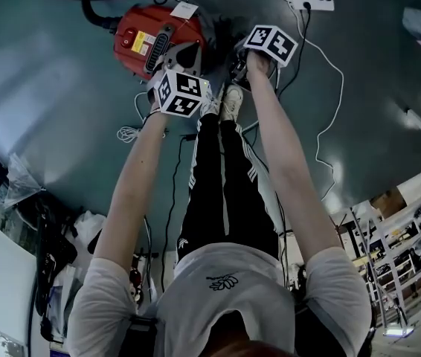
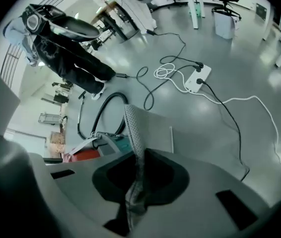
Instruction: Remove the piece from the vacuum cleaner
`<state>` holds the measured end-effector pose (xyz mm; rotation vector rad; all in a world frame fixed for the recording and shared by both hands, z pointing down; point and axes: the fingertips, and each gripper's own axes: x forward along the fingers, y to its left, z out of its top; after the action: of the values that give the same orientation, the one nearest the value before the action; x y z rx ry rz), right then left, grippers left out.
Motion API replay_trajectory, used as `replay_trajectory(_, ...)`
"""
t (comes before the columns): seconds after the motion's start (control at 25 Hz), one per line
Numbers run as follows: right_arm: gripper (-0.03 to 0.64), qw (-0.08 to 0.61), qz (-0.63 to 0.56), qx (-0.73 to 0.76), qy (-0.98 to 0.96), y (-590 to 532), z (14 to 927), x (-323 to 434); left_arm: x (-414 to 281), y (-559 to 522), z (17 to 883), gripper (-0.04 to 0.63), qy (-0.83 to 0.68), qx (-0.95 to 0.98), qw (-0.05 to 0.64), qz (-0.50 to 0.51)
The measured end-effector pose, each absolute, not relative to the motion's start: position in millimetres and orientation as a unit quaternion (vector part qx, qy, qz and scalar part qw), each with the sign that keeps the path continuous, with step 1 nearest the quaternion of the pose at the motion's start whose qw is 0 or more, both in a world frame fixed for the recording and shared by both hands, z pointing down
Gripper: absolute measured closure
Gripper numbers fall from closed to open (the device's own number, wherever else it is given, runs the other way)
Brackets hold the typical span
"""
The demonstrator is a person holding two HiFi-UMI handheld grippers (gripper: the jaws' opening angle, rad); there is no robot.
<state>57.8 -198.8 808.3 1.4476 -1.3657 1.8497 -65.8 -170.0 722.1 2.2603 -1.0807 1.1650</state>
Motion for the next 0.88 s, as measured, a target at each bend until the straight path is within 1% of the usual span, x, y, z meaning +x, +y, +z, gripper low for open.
replay_trajectory(0.04,0.583,0.222,0.654,0.519,-0.504,-198,807,58,-66,-170,722,0.592,-0.387,0.803,0.185,0.413)
replay_trajectory(0.08,0.593,0.234,0.642,0.517,-0.516,-196,806,60,-66,-170,722,0.592,-0.389,0.803,0.183,0.412)
replay_trajectory(0.16,0.595,0.244,0.627,0.513,-0.532,-190,805,65,-66,-170,722,0.592,-0.391,0.803,0.184,0.41)
replay_trajectory(0.28,0.595,0.239,0.625,0.501,-0.549,-182,804,71,-65,-168,720,0.592,-0.39,0.804,0.183,0.41)
replay_trajectory(0.44,0.595,0.291,0.574,0.474,-0.601,-181,803,68,-66,-169,721,0.592,-0.392,0.804,0.188,0.406)
replay_trajectory(0.48,0.594,0.29,0.575,0.47,-0.603,-180,804,69,-66,-169,722,0.592,-0.393,0.804,0.188,0.406)
replay_trajectory(0.68,0.595,0.237,0.6,0.495,-0.582,-165,804,71,-67,-167,722,0.592,-0.392,0.804,0.184,0.407)
replay_trajectory(0.8,0.595,0.231,0.6,0.499,-0.581,-159,805,69,-68,-164,723,0.592,-0.387,0.807,0.187,0.405)
replay_trajectory(0.88,0.595,0.241,0.601,0.485,-0.587,-160,808,69,-69,-162,723,0.592,-0.384,0.809,0.187,0.404)
